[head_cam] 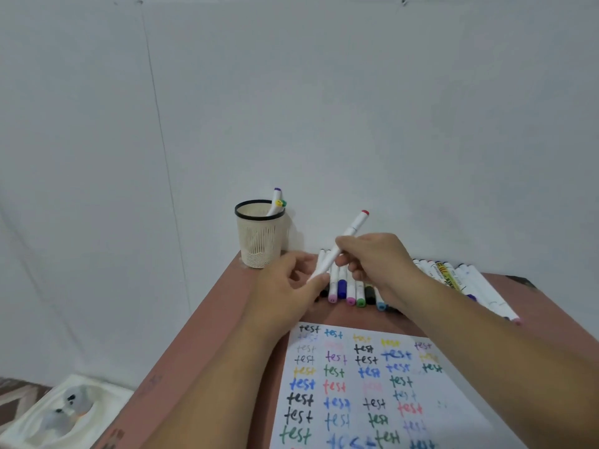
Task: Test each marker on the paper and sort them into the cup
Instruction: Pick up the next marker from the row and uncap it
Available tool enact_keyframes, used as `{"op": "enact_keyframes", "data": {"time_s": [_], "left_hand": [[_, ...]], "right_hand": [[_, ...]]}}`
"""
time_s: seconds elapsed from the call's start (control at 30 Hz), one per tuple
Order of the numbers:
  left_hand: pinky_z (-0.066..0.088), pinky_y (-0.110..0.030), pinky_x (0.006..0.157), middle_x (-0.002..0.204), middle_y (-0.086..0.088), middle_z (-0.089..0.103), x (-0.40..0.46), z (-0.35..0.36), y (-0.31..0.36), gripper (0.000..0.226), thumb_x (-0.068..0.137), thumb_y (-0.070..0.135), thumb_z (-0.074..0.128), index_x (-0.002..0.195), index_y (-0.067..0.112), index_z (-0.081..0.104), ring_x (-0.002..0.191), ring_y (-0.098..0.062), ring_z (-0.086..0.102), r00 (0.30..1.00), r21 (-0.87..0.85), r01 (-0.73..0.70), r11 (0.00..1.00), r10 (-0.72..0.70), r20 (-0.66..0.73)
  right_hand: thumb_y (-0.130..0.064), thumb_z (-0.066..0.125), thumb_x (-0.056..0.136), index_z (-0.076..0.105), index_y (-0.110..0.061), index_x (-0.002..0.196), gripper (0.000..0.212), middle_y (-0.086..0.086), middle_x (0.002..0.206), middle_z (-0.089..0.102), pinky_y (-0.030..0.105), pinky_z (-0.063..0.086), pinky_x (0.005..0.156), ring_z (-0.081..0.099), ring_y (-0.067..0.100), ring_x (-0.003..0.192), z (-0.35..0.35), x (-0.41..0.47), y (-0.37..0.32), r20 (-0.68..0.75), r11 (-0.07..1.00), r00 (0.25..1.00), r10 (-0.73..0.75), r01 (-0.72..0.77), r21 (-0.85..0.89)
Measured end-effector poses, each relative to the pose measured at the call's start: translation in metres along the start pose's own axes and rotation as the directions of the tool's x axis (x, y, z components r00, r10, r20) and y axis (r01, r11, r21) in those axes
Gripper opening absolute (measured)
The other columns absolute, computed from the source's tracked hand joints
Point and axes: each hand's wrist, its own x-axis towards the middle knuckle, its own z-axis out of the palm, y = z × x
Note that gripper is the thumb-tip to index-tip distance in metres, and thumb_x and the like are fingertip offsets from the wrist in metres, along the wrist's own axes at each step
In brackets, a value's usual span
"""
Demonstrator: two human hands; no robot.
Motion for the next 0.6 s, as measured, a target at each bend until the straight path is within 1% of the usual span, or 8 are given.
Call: {"op": "enact_keyframes", "data": {"time_s": [0.07,0.13,0.23,0.3,0.37,0.43,0.5,0.6], "left_hand": [[0.043,-0.012,0.059,0.081,0.012,0.067,-0.001,0.005,0.002,0.015,0.087,0.036,0.075,0.101,0.037,0.072,0.066,0.0,0.056,0.999,0.041,-0.011,0.999,0.009,0.043],[0.044,-0.015,0.058,0.08,0.01,0.069,-0.002,0.007,0.004,0.01,0.086,0.033,0.076,0.095,0.037,0.075,0.066,-0.003,0.058,0.999,0.03,-0.016,0.999,0.015,0.052],[0.048,-0.018,0.057,0.078,0.008,0.072,-0.006,0.01,0.01,0.008,0.084,0.026,0.08,0.088,0.032,0.078,0.065,-0.004,0.061,0.999,-0.07,-0.027,0.997,0.03,0.032],[0.046,-0.017,0.053,0.073,0.005,0.073,-0.012,0.015,0.016,0.008,0.082,0.021,0.082,0.086,0.027,0.079,0.058,-0.001,0.059,0.996,-0.146,-0.037,0.989,0.048,0.072],[0.045,-0.02,0.054,0.071,0.004,0.073,-0.016,0.017,0.017,0.006,0.081,0.027,0.083,0.085,0.029,0.08,0.057,-0.003,0.058,0.99,-0.161,-0.067,0.985,0.086,0.115],[0.046,-0.025,0.055,0.071,0.006,0.072,-0.017,0.016,0.015,0.004,0.082,0.035,0.08,0.086,0.032,0.079,0.059,-0.007,0.058,0.987,-0.149,-0.085,0.985,0.104,0.121],[0.046,-0.023,0.059,0.077,0.01,0.07,-0.013,0.012,0.013,0.014,0.084,0.038,0.077,0.098,0.035,0.076,0.066,-0.007,0.058,0.993,-0.114,-0.095,0.989,0.102,0.053],[0.044,-0.015,0.068,0.097,0.017,0.062,-0.01,0.009,0.012,0.036,0.083,0.038,0.078,0.114,0.041,0.062,0.086,-0.004,0.057,0.984,0.011,-0.161,0.987,0.161,-0.081]], "right_hand": [[-0.021,0.072,0.093,0.078,-0.003,0.091,0.019,0.011,0.079,0.078,0.026,0.053,0.06,0.058,0.014,0.063,-0.014,-0.013,0.009,0.007,0.998,1.0,0.016,-0.016,0.067],[-0.025,0.074,0.094,0.079,-0.006,0.094,0.019,0.012,0.086,0.079,0.028,0.054,0.064,0.059,0.016,0.068,-0.023,-0.022,0.019,0.025,0.995,0.999,0.027,-0.029,0.091],[-0.033,0.078,0.092,0.082,-0.016,0.092,0.017,0.018,0.102,0.077,0.034,0.054,0.073,0.06,0.018,0.074,-0.028,-0.033,0.027,0.078,0.997,0.996,0.04,-0.045,0.065],[-0.034,0.079,0.091,0.081,-0.021,0.094,0.013,0.016,0.105,0.077,0.039,0.058,0.078,0.065,0.018,0.078,-0.027,-0.039,0.029,0.091,0.996,0.994,0.054,-0.06,0.071],[-0.027,0.076,0.094,0.077,-0.015,0.099,0.012,0.011,0.103,0.078,0.036,0.064,0.081,0.072,0.017,0.091,-0.025,-0.045,0.03,0.08,0.984,0.995,0.062,-0.074,0.161],[-0.019,0.071,0.098,0.072,-0.009,0.104,0.012,0.007,0.102,0.08,0.039,0.065,0.085,0.076,0.018,0.1,-0.025,-0.05,0.029,0.071,0.976,0.996,0.045,-0.059,0.21],[-0.018,0.069,0.098,0.07,-0.01,0.106,0.01,0.005,0.096,0.081,0.046,0.065,0.087,0.078,0.019,0.095,-0.03,-0.053,0.026,0.049,0.989,0.999,0.011,-0.019,0.147],[-0.019,0.073,0.096,0.071,-0.017,0.102,0.007,0.001,0.085,0.078,0.047,0.066,0.079,0.078,0.019,0.08,-0.048,-0.052,0.019,0.012,0.996,0.998,-0.063,0.064,-0.06]]}}
